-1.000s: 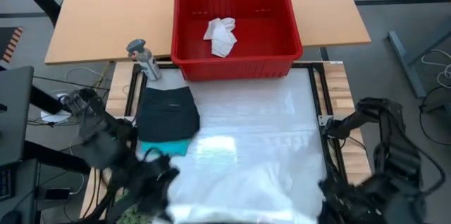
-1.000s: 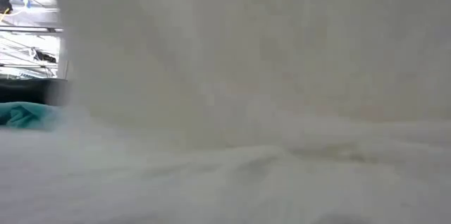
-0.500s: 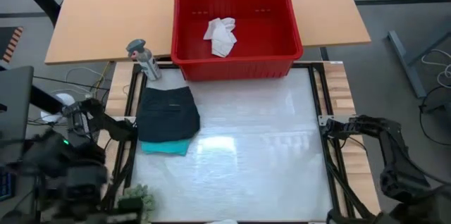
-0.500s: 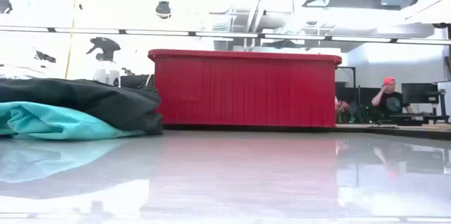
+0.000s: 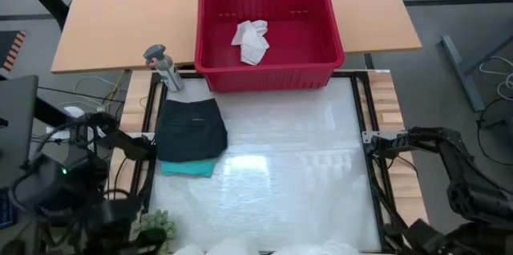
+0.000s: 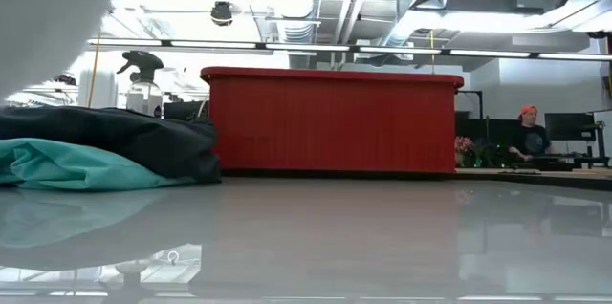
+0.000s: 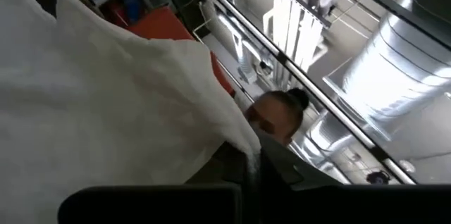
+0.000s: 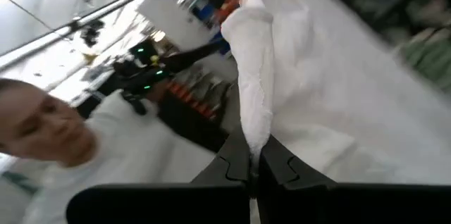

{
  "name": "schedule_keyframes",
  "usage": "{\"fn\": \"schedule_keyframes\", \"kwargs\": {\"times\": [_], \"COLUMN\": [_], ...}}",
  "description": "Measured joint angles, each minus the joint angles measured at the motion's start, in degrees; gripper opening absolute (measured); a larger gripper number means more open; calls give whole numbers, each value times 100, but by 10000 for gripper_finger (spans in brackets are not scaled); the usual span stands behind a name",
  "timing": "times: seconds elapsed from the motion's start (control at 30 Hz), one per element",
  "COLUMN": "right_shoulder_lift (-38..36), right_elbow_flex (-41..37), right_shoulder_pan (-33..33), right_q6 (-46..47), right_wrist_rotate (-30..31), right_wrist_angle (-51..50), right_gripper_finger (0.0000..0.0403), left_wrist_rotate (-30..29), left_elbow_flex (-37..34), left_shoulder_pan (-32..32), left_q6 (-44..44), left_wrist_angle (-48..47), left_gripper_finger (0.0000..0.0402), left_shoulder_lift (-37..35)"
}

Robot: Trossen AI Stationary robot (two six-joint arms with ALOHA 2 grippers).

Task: Fold laundry
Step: Fold the white dress

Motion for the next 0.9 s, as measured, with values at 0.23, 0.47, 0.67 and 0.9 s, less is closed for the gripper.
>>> {"fn": "schedule_keyframes", "kwargs": {"times": [0.23,0.47,0.67,0.9], "right_shoulder_lift": [81,164,342,510], "right_elbow_flex": [1,0,2,-516], "right_shoulder_pan": [314,444,-7,-1171], "right_q6": [1160,4082,7309,6480], "right_wrist_rotate": [563,519,-1201,-2335], "right_wrist_angle": [-259,-2413,-5355,-5608], "right_gripper_finger": [24,24,24,29], "left_wrist_rotate": [190,274,314,-1416], "left_elbow_flex": [-7,-7,-7,-281], "left_shoulder_pan": [8,17,385,1172], "left_q6": [-265,-1982,-1846,-738], "left_wrist_angle": [-436,-3503,-6301,-8457], "left_gripper_finger": [0,0,0,0], "left_shoulder_lift": [107,35,-9,2]}}
